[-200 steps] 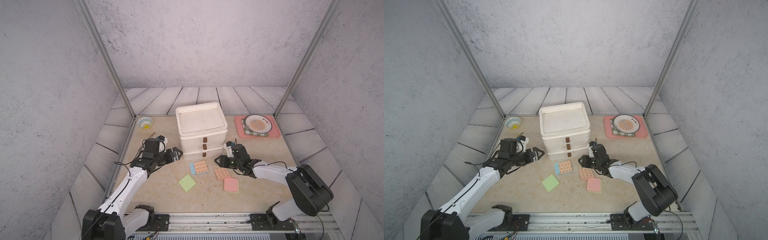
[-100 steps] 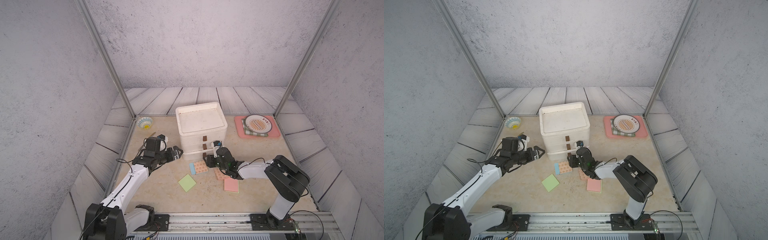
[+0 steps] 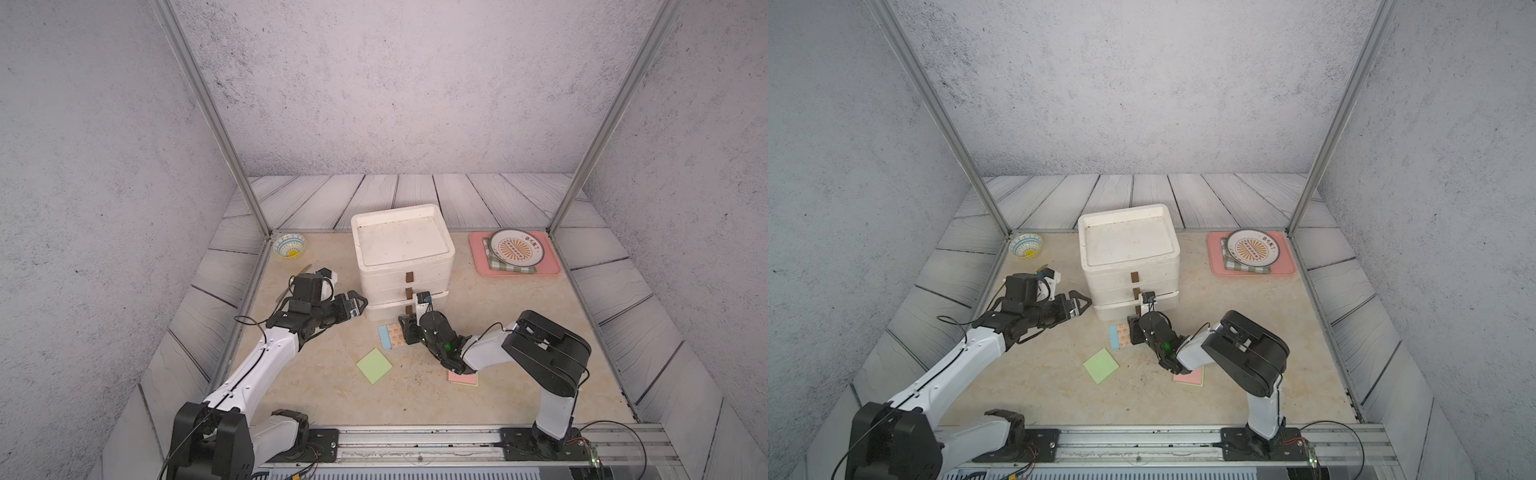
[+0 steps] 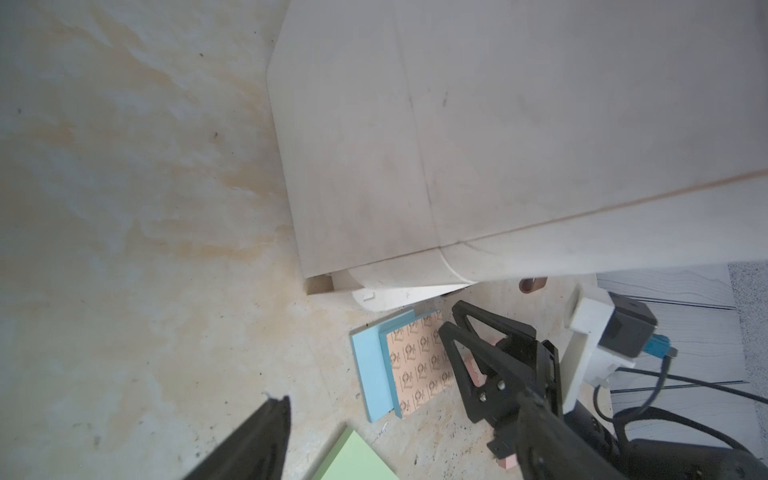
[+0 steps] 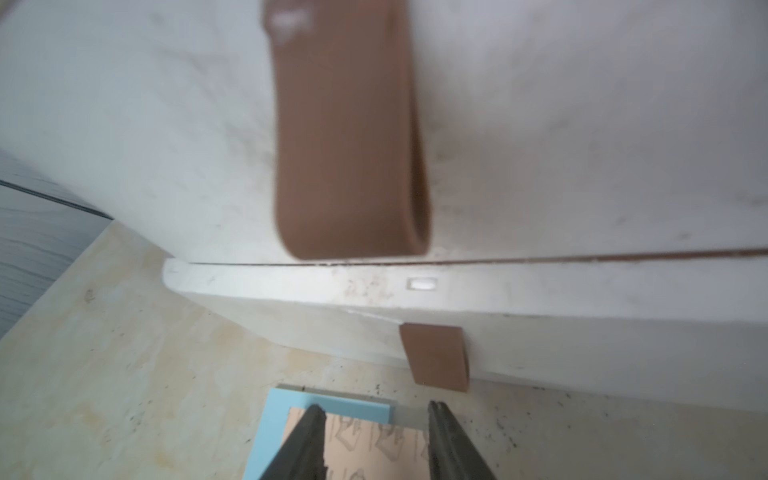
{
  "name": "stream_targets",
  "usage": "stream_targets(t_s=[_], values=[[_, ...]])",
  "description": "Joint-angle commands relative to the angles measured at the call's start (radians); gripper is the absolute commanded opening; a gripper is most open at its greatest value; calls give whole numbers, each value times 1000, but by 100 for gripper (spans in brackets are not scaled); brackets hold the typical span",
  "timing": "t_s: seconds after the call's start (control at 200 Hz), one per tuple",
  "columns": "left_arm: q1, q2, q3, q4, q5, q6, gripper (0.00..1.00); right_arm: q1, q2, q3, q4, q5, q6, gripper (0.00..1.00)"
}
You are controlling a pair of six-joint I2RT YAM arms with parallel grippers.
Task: Please put the sticky notes in the drawer by color
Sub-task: Open the drawer in the storage box.
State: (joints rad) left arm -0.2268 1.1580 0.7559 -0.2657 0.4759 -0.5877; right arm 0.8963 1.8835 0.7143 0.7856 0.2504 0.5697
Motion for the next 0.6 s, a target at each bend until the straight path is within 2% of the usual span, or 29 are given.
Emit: stream_targets(t_s=[0.0, 0.135, 0.195, 0.33, 0.535, 0.595], values=[[-6, -15, -9, -18, 12, 11, 89, -2, 49, 22, 106, 90, -25, 42], [-6, -13, -3, -29, 10, 16, 89, -4, 97, 40, 189, 139, -19, 42], [-6, -9, -1, -30, 9, 17, 89, -5, 120, 44, 249, 124, -25, 41], [-6, 5, 3, -33, 9, 19, 89, -18, 148, 92, 217, 102, -28, 37], [-6, 27, 8, -31, 19, 23, 89, -95, 176, 135, 207, 22, 8, 28], [-6, 34, 11, -31, 24, 23, 89, -117, 171, 148, 196, -4, 15, 21]])
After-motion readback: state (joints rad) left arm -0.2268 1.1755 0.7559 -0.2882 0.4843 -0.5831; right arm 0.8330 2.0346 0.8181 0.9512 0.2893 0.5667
